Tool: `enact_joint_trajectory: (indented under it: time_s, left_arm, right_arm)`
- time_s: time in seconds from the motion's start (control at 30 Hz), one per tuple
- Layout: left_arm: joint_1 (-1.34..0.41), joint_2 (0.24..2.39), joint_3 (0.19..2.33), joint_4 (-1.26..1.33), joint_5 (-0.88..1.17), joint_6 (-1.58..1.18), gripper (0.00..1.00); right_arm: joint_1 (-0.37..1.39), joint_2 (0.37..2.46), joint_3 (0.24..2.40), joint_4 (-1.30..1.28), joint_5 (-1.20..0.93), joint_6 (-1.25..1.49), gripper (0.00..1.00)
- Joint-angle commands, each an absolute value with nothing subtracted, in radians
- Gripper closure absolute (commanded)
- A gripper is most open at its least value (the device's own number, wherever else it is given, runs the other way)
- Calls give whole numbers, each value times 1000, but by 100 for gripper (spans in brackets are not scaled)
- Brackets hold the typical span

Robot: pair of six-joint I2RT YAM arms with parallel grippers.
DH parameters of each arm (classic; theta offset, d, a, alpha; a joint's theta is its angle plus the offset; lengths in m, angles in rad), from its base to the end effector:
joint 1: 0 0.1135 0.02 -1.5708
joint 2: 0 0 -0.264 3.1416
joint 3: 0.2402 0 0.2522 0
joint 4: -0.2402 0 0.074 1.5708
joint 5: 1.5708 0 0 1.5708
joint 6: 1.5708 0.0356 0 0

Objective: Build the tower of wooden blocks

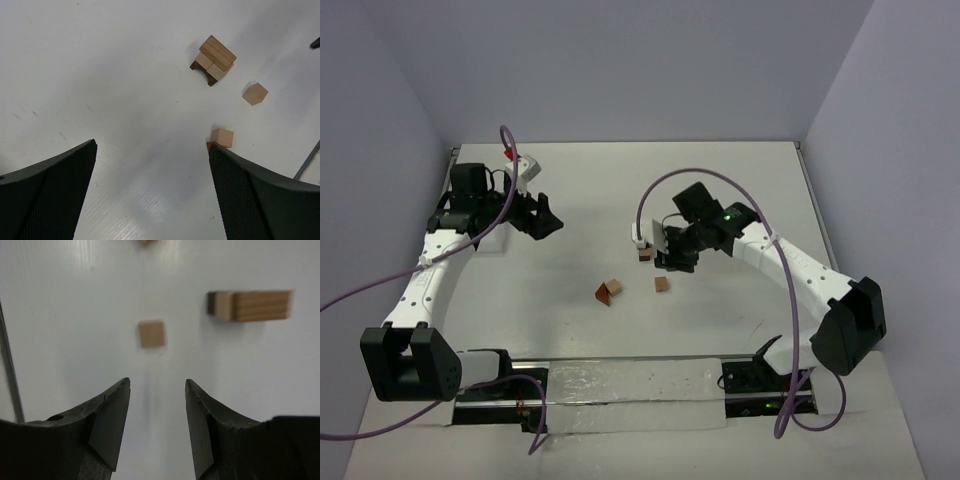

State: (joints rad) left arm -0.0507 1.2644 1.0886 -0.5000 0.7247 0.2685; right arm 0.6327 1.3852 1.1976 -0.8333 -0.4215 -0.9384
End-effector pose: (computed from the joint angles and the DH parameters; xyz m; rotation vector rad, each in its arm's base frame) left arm 0.2690 -0.0373 0.3185 0.7099 2.0094 -0.6807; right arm 0.2162 0.1766 0.2954 -1.8799 1.6654 0.4224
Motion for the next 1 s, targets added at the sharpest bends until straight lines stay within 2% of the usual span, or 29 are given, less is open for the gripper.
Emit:
enact_joint_trajectory:
  time_s: [0.0, 0.17, 0.3, 0.37, 0.47, 0.57, 0.8, 0.93, 0.97]
  left_arm:
    - [-44, 1250, 1083, -458, 730, 255, 1]
    - [-44, 1250, 1076, -456, 724, 265, 1]
    - [-44, 1254, 1071, -470, 711, 290, 1]
    - [-44, 1258, 1073, -481, 711, 303, 1]
    - [-44, 1265, 1074, -480, 717, 310, 1]
    - [-46, 1275, 1075, -477, 726, 313, 1]
    - [-46, 1293, 1075, -462, 741, 313, 1]
    - [-46, 1298, 1074, -448, 750, 308, 1]
    - [-46, 1297, 1072, -443, 752, 308, 1]
  right_arm:
    - [635, 1374, 1072, -732, -321, -988, 45]
    - [635, 1473, 1033, -639, -286, -977, 45]
    - [620, 1547, 1092, -622, -328, -932, 42]
    - [600, 1578, 1159, -643, -383, -901, 35]
    - [559, 1625, 1266, -685, -429, -884, 14]
    - [536, 1649, 1338, -717, -455, -908, 0]
    - [512, 1752, 1526, -830, -456, -1002, 2]
    - [475, 1876, 1690, -909, -509, -951, 20]
    - [462, 1898, 1727, -902, -518, -929, 28]
